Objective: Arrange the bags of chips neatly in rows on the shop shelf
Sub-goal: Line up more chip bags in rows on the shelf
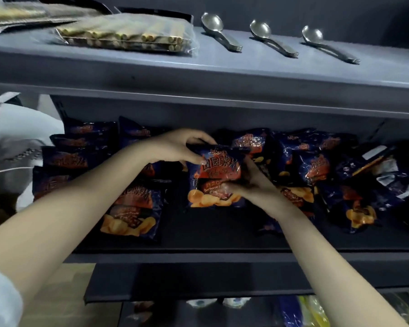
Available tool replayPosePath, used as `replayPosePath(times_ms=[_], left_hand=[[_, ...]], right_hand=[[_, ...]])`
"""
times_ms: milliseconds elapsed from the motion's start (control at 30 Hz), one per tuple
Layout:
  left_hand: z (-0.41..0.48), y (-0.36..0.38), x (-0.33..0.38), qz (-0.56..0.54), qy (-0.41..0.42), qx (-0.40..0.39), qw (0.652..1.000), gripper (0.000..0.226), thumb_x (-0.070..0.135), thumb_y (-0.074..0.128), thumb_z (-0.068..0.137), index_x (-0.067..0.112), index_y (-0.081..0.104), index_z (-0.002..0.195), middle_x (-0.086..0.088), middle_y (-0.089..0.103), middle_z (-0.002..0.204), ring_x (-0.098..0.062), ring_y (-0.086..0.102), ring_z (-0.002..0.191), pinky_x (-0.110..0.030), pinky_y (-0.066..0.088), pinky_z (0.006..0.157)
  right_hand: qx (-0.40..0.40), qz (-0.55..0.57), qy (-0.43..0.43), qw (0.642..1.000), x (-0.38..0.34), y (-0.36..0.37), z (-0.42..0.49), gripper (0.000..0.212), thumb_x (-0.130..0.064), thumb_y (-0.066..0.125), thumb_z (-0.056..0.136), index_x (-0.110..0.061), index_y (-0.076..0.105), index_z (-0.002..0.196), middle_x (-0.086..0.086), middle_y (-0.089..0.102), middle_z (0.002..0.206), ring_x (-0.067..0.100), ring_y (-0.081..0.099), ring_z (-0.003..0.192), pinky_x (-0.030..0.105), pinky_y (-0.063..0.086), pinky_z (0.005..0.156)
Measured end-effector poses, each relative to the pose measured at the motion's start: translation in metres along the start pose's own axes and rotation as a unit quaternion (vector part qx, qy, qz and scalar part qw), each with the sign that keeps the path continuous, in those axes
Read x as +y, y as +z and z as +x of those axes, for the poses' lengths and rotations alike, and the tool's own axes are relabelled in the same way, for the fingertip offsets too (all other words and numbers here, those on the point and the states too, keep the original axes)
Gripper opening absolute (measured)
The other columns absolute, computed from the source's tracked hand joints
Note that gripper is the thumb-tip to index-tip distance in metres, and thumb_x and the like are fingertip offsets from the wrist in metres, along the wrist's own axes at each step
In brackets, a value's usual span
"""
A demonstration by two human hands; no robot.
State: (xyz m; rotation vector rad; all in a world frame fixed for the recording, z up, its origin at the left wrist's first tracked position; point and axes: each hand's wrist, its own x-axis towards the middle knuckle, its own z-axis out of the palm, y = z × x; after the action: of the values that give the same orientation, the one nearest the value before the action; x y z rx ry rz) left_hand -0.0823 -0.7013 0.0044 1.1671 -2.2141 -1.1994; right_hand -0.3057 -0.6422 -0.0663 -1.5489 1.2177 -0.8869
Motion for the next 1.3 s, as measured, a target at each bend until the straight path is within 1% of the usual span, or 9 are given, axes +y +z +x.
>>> replayPosePath(times_ms=[100, 167, 267, 333, 533, 633, 800, 1067, 1300], left_hand=[[-0.003, 0.008, -0.007, 0.084, 0.027, 0.023, 0.996, 0.049, 0.004, 0.068, 0.080, 0.033, 0.054, 0.117, 0.015, 0.054, 0.119, 0.006, 0.049, 0.110, -0.018, 0.037, 0.098], [-0.012, 0.016, -0.016, 0.188, 0.052, 0.109, 0.975, 0.053, 0.011, 0.068, 0.080, 0.028, 0.050, 0.127, 0.009, 0.052, 0.123, -0.003, 0.049, 0.113, -0.025, 0.037, 0.099], [-0.033, 0.038, -0.027, 0.395, 0.140, 0.287, 0.862, 0.046, 0.020, 0.060, 0.083, 0.016, 0.051, 0.129, -0.005, 0.052, 0.128, -0.026, 0.051, 0.113, -0.041, 0.046, 0.094], [-0.045, 0.064, -0.035, 0.413, 0.188, 0.310, 0.835, 0.038, 0.023, 0.052, 0.084, 0.015, 0.056, 0.121, -0.005, 0.057, 0.121, -0.025, 0.056, 0.104, -0.037, 0.049, 0.085], [-0.039, 0.149, -0.081, 0.407, 0.087, 0.175, 0.892, 0.042, 0.040, 0.040, 0.087, 0.020, 0.062, 0.115, -0.005, 0.060, 0.124, -0.027, 0.060, 0.108, -0.038, 0.052, 0.088], [-0.029, 0.159, -0.091, 0.374, 0.012, 0.164, 0.913, 0.049, 0.045, 0.033, 0.090, 0.020, 0.056, 0.125, -0.008, 0.054, 0.134, -0.030, 0.052, 0.121, -0.043, 0.047, 0.096], [-0.025, 0.162, -0.098, 0.335, -0.019, 0.164, 0.928, 0.056, 0.046, 0.025, 0.091, 0.019, 0.048, 0.134, -0.007, 0.044, 0.143, -0.030, 0.039, 0.132, -0.041, 0.032, 0.106], [-0.022, 0.162, -0.102, 0.311, -0.027, 0.150, 0.938, 0.067, 0.051, 0.017, 0.084, 0.019, 0.046, 0.135, -0.005, 0.039, 0.145, -0.028, 0.028, 0.136, -0.041, 0.022, 0.111], [-0.022, 0.163, -0.106, 0.306, -0.028, 0.135, 0.942, 0.068, 0.050, 0.015, 0.084, 0.018, 0.042, 0.138, -0.010, 0.039, 0.144, -0.032, 0.029, 0.135, -0.045, 0.026, 0.110]], right_hand=[[0.037, -0.028, -0.007, 0.999, 0.017, 0.017, 0.007, 0.078, -0.024, 0.083, 0.068, -0.018, 0.039, 0.133, -0.004, 0.059, 0.120, 0.012, 0.055, 0.115, 0.028, 0.047, 0.098], [0.096, -0.030, 0.004, 0.995, 0.028, 0.018, 0.015, 0.072, -0.021, 0.082, 0.069, -0.017, 0.042, 0.129, 0.001, 0.060, 0.120, 0.016, 0.057, 0.113, 0.038, 0.047, 0.099], [0.190, -0.001, 0.015, 0.982, 0.026, 0.011, 0.027, 0.064, -0.015, 0.079, 0.073, -0.019, 0.042, 0.125, -0.002, 0.059, 0.117, 0.018, 0.057, 0.111, 0.037, 0.046, 0.099], [0.207, 0.001, 0.020, 0.978, 0.019, 0.003, 0.040, 0.052, -0.013, 0.076, 0.076, -0.018, 0.044, 0.117, -0.003, 0.060, 0.109, 0.018, 0.058, 0.106, 0.036, 0.047, 0.096], [0.128, -0.111, 0.026, 0.985, 0.014, 0.010, 0.085, 0.058, -0.025, 0.075, 0.077, -0.004, 0.045, 0.122, -0.001, 0.058, 0.099, 0.019, 0.057, 0.097, 0.028, 0.044, 0.077], [0.127, -0.122, 0.043, 0.983, 0.019, 0.025, 0.099, 0.052, -0.018, 0.069, 0.083, -0.006, 0.040, 0.125, -0.010, 0.047, 0.085, 0.016, 0.048, 0.093, 0.026, 0.036, 0.074], [0.130, -0.150, 0.094, 0.976, 0.033, 0.042, 0.104, 0.047, -0.030, 0.070, 0.081, -0.010, 0.043, 0.114, 0.000, 0.049, 0.093, 0.020, 0.049, 0.093, 0.024, 0.037, 0.069], [0.193, -0.148, 0.114, 0.963, 0.039, 0.060, 0.091, 0.059, -0.030, 0.064, 0.087, -0.004, 0.038, 0.132, 0.016, 0.054, 0.125, 0.033, 0.052, 0.115, 0.029, 0.040, 0.082], [0.283, -0.130, 0.056, 0.949, 0.037, 0.079, 0.071, 0.077, -0.020, 0.062, 0.087, -0.009, 0.016, 0.149, 0.017, 0.034, 0.146, 0.032, 0.035, 0.133, 0.032, 0.033, 0.101]])
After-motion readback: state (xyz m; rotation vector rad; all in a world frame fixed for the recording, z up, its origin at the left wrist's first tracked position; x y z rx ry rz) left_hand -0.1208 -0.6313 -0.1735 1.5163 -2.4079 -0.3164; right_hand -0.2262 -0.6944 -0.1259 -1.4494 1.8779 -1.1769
